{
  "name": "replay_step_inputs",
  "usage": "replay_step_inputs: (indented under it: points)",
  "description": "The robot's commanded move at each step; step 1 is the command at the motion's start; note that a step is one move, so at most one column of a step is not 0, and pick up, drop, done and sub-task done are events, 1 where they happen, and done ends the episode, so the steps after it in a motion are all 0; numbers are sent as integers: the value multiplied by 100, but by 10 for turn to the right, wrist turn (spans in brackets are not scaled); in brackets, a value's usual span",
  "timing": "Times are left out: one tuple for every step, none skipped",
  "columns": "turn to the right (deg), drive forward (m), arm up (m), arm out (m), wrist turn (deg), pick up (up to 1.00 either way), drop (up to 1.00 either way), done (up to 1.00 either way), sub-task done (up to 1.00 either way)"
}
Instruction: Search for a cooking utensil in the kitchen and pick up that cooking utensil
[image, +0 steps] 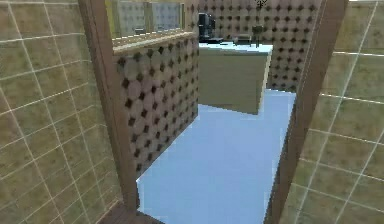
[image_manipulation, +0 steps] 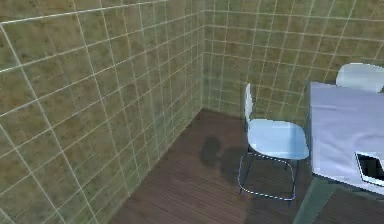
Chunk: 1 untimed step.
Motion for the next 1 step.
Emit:
replay_step_inputs:
  points:
    - [0,70,0,0,0,0,0,0,0]
